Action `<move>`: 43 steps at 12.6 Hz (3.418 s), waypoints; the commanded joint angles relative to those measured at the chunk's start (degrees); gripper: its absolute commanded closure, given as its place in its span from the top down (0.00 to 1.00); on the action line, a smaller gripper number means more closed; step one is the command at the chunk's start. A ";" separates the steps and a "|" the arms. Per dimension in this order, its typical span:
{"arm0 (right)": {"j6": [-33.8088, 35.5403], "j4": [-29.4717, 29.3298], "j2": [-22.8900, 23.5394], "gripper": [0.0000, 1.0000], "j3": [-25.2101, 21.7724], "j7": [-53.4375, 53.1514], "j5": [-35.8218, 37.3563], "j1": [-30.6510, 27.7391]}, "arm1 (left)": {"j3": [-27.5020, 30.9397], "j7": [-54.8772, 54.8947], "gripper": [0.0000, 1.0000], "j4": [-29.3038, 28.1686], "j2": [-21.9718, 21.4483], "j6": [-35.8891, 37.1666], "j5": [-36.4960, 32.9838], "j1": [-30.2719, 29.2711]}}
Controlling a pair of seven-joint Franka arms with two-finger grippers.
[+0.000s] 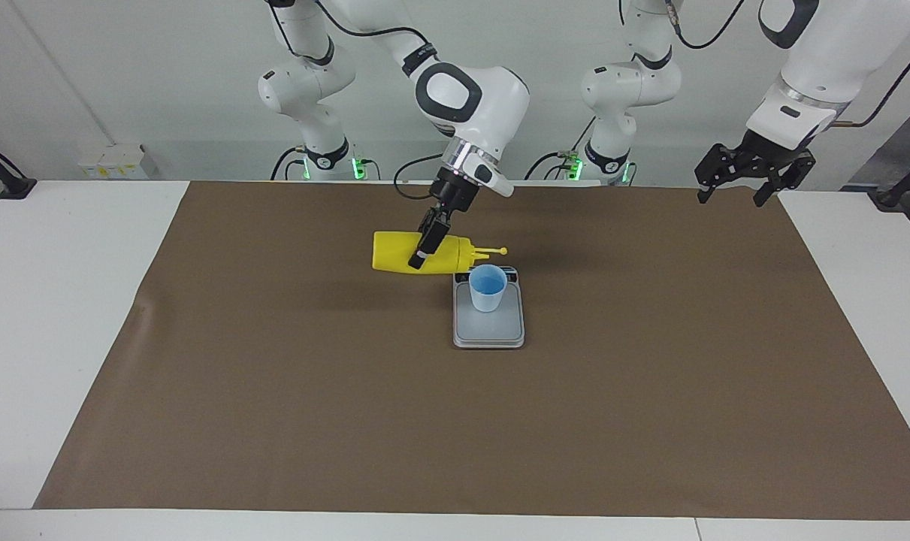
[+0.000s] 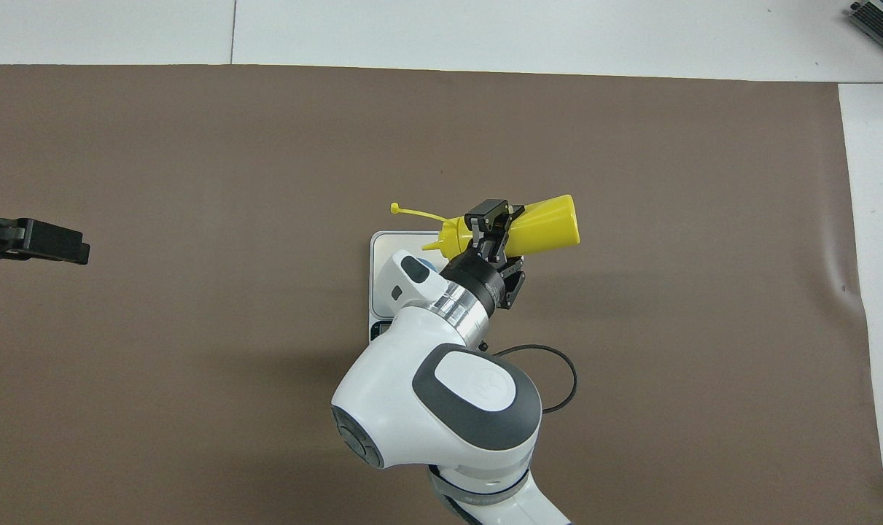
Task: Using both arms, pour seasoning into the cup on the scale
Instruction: 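Turn the bottle upright and carry it back with the right gripper, then lower the yellow bottle onto the table and open the right gripper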
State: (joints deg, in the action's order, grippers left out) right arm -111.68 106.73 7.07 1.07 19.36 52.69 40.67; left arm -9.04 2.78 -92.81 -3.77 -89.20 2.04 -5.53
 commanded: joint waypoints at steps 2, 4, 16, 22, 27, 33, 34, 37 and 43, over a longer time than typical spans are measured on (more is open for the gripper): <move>-2.40 2.42 -4.95 0.00 0.42 -0.64 -6.70 -3.13 | -0.28 0.39 1.00 -2.02 -1.76 -0.28 0.68 -0.80; -2.75 3.56 -8.01 0.00 0.42 -0.64 -13.45 -5.41 | -0.28 0.39 1.00 -1.93 -1.76 -0.28 0.68 -0.80; -17.17 14.99 -20.42 0.00 -0.46 11.80 -50.89 -26.84 | -0.28 0.39 1.00 -2.02 -1.76 -0.28 0.68 -0.80; -19.72 17.19 -20.69 0.00 -0.55 37.29 -71.99 -40.29 | -0.28 0.39 1.00 -2.02 -1.76 -0.28 0.68 -0.80; -19.63 19.30 -17.19 0.00 -0.63 60.57 -91.41 -51.11 | -0.28 0.39 1.00 -2.02 -1.76 -0.28 0.68 -0.80; -21.57 22.98 -7.25 0.00 -0.63 101.54 -122.69 -56.66 | -0.28 0.39 1.00 -2.02 -1.76 -0.28 0.68 -0.80; -21.57 23.60 -6.90 0.00 -0.63 104.45 -125.69 -56.58 | -0.28 0.39 1.00 -2.02 -1.76 -0.28 0.68 -0.80; -20.95 24.92 -4.96 0.00 -0.55 111.66 -133.96 -55.96 | -0.28 0.39 1.00 -2.02 -1.76 -0.28 0.68 -0.80; -18.33 27.56 -0.66 0.00 -0.55 127.05 -149.16 -55.17 | -0.28 0.39 1.00 -2.02 -1.76 -0.28 0.68 -0.80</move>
State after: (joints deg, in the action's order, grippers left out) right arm -132.25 133.45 5.47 0.28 142.63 -91.78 -14.55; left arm -9.04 2.78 -92.82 -3.78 -89.20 2.04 -5.53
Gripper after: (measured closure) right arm 0.537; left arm 0.000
